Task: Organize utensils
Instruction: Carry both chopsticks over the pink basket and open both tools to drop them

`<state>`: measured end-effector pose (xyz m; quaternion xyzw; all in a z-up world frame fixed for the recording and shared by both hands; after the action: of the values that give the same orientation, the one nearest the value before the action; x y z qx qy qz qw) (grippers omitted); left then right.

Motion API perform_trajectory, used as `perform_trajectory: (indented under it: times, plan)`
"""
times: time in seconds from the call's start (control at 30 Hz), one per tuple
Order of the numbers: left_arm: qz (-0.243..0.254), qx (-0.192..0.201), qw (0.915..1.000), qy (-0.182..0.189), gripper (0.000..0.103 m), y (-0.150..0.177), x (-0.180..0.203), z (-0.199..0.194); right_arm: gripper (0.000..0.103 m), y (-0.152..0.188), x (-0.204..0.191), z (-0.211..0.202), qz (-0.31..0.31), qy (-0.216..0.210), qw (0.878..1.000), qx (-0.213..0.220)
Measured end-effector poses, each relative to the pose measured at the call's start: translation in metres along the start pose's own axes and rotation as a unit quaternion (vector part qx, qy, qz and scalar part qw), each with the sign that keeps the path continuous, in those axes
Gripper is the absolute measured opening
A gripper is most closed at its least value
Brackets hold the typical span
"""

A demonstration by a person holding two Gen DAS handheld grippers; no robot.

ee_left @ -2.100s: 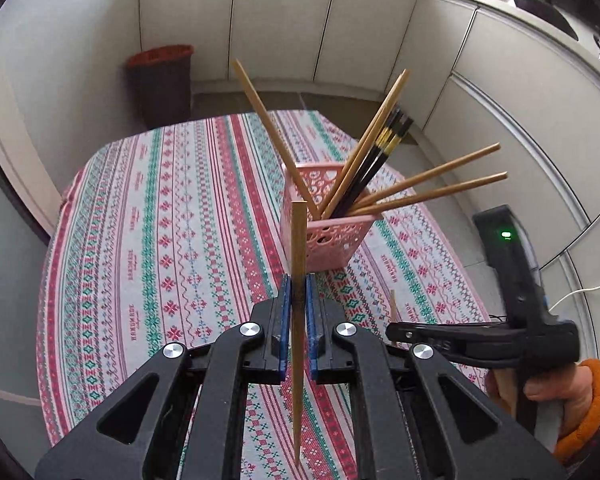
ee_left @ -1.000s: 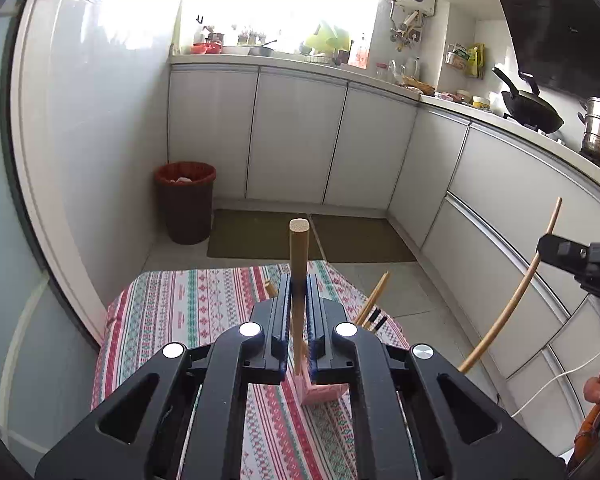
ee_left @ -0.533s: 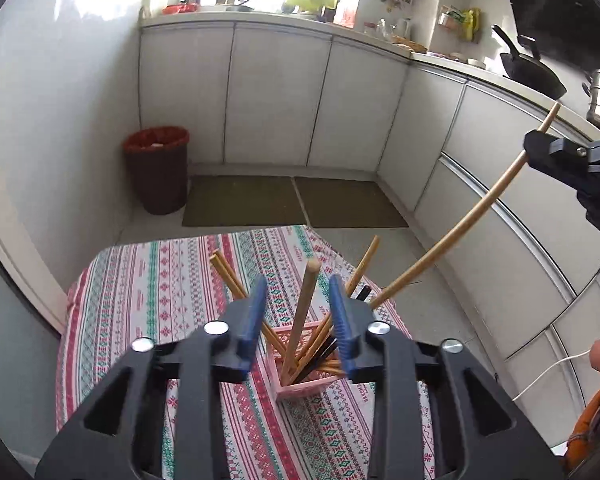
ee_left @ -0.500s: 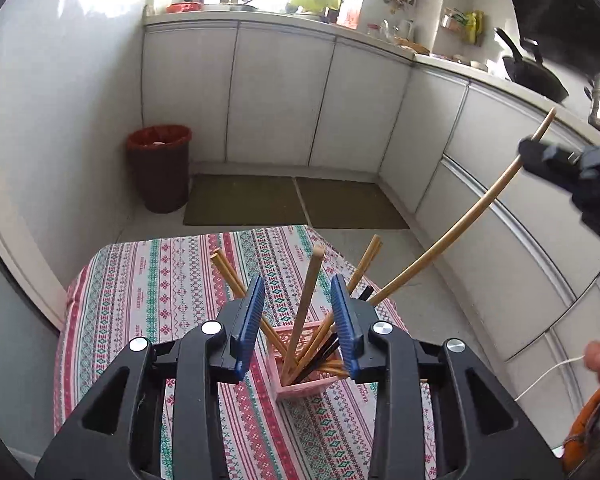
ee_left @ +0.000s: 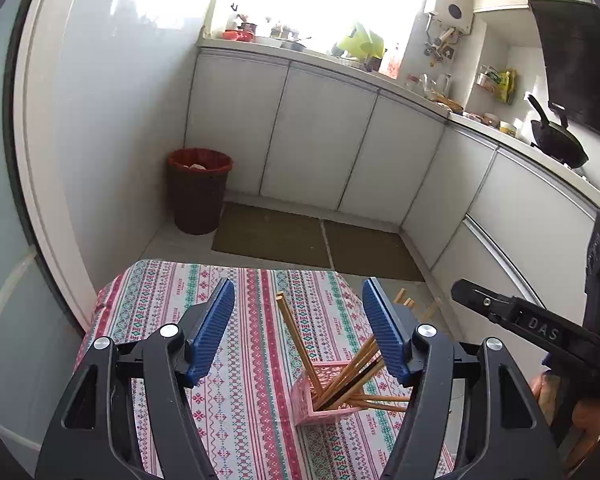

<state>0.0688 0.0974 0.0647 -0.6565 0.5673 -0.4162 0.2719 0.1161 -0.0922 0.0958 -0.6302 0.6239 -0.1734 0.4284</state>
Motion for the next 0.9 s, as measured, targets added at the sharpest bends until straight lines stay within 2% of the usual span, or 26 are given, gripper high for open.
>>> perform_trajectory:
  times: [0.1,0.17,0.3,0.47,0.57,0.7,0.8,0.9]
  plan:
    - [0.001,0.035,0.9990,-0.028,0.085,-0.004,0.000,-0.011,0.050,0.000,0.001,-0.010,-0.008,0.014,1.000,0.015]
    - [0.005,0.068,0.9965,-0.049,0.095,-0.006,0.004,-0.023,0.055,0.002,0.001,-0.017,-0.010,0.022,0.999,0.027]
    - [0.023,0.093,0.9926,-0.075,0.096,-0.009,0.017,-0.033,0.066,0.007,0.002,-0.032,-0.017,0.051,0.997,0.054]
    - [0.047,0.096,0.9892,-0.100,0.096,-0.006,0.033,-0.036,0.084,0.013,0.007,-0.051,-0.026,0.089,0.992,0.082]
    - [0.065,0.110,0.9833,-0.130,0.096,0.001,0.045,-0.039,0.096,0.015,0.014,-0.059,-0.021,0.118,0.988,0.095]
    - [0.089,0.101,0.9794,-0.150,0.096,0.013,0.062,-0.035,0.096,0.021,0.025,-0.063,-0.012,0.157,0.983,0.094]
    - [0.094,0.087,0.9805,-0.149,0.096,0.021,0.069,-0.030,0.096,0.027,0.029,-0.058,-0.027,0.191,0.980,0.049]
    - [0.093,0.078,0.9818,-0.146,0.096,0.024,0.071,-0.027,0.096,0.032,0.034,-0.061,-0.018,0.192,0.980,0.049]
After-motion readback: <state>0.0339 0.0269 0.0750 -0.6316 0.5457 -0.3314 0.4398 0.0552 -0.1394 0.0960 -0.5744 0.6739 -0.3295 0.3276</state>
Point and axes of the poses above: each gripper's, at about its wrist camera, not at the fingertips, and z roughly the way its jaws point, x to its right, y to its underside, the point moved 3 cm from there along z, roughly the way its jaws point
